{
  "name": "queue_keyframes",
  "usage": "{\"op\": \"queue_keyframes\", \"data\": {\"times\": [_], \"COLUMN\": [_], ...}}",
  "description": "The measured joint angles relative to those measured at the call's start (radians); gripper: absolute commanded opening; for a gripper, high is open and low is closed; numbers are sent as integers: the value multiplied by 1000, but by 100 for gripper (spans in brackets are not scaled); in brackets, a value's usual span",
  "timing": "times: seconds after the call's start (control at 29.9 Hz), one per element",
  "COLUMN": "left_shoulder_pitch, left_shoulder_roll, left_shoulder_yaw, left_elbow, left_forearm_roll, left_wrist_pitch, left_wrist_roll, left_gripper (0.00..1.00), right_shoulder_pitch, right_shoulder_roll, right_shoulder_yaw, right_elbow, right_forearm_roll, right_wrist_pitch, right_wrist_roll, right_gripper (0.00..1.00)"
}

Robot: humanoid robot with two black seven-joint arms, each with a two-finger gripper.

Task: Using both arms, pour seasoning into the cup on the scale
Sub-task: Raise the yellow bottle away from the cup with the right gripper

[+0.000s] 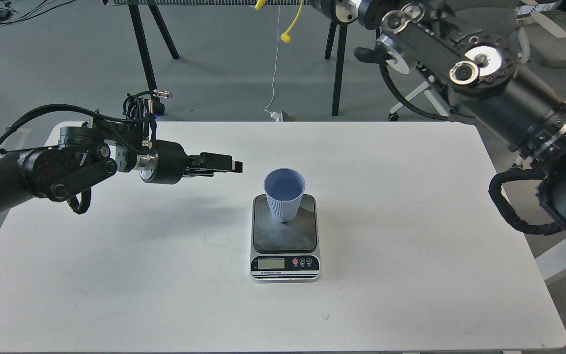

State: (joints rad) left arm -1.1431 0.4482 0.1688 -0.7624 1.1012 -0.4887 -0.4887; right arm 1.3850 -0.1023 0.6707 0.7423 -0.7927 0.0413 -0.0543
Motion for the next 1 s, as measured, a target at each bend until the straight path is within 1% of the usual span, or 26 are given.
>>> {"op": "queue_keyframes", "data": {"times": [0.17,0.23,0.33,0.5,0.6,0.67,0.8,1.0], "left_shoulder_pitch": [-3,-3,-3,-3,-2,0,0,2], "left_shoulder_roll": [0,-2,-22,-38,-38,-35,-32,-34], "left_shoulder_yaw": [-1,-1,0,3,3,4,5,6], "left_elbow": [2,2,2,3,3,3,3,3], "left_forearm_roll": [0,0,0,0,0,0,0,0], "left_wrist_pitch": [0,0,0,0,0,0,0,0], "left_wrist_roll": [0,0,0,0,0,0,0,0], "left_gripper": [100,100,100,100,100,100,100,100], "right_shoulder_pitch": [-1,-12,-47,-165,-265,-342,-495,-754], "right_shoulder_roll": [-107,-160,-231,-330,-359,-365,-365,-324], "right_shoulder_yaw": [187,240,289,345,386,430,526,626], "right_elbow": [2,5,9,15,18,21,46,91], "right_forearm_roll": [312,489,780,1225,1437,1532,1610,1636], "right_wrist_pitch": [64,101,129,195,256,301,360,418], "right_wrist_roll": [-54,-80,-108,-125,-139,-157,-183,-187], "right_gripper": [2,2,2,2,2,2,2,2]}}
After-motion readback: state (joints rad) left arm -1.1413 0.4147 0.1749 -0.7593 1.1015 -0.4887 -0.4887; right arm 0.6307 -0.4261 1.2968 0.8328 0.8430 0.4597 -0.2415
